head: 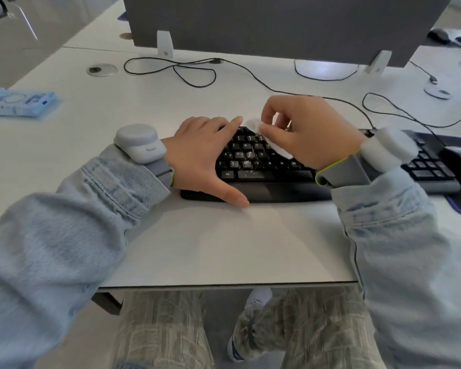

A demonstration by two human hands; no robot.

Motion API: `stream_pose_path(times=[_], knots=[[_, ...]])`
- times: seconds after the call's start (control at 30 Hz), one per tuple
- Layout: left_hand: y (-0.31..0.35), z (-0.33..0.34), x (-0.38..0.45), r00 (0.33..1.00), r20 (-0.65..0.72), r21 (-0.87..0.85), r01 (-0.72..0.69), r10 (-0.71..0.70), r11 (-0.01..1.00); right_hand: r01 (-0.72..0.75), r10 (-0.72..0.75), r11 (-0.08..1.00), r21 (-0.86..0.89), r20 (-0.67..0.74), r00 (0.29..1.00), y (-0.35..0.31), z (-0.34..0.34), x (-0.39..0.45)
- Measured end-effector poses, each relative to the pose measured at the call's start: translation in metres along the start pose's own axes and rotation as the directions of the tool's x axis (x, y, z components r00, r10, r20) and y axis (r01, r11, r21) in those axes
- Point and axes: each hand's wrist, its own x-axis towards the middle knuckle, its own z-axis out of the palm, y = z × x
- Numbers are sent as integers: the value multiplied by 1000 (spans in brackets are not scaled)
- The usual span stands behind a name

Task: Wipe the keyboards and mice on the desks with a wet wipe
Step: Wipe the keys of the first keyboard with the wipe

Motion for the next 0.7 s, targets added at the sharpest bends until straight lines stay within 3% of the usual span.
stream_pose_path(times=[0.1,0.23,0.47,0.7], knots=[[-1,0,0,1000,-10,-11,-4,4,1000,54,-40,984,171,-81,996,-4,6,0],[-4,1,1,1000,-26,-30,-12,11,999,81,-75,936,343,-30,997,-8,14,2],[-5,-4,-7,999,33,-157,33,-28,987,80,-90,981,178,49,995,4,13,0],[-3,-7,-10,1000,11,-231,25,-23,973,98,-111,986,131,91,990,6,12,1]])
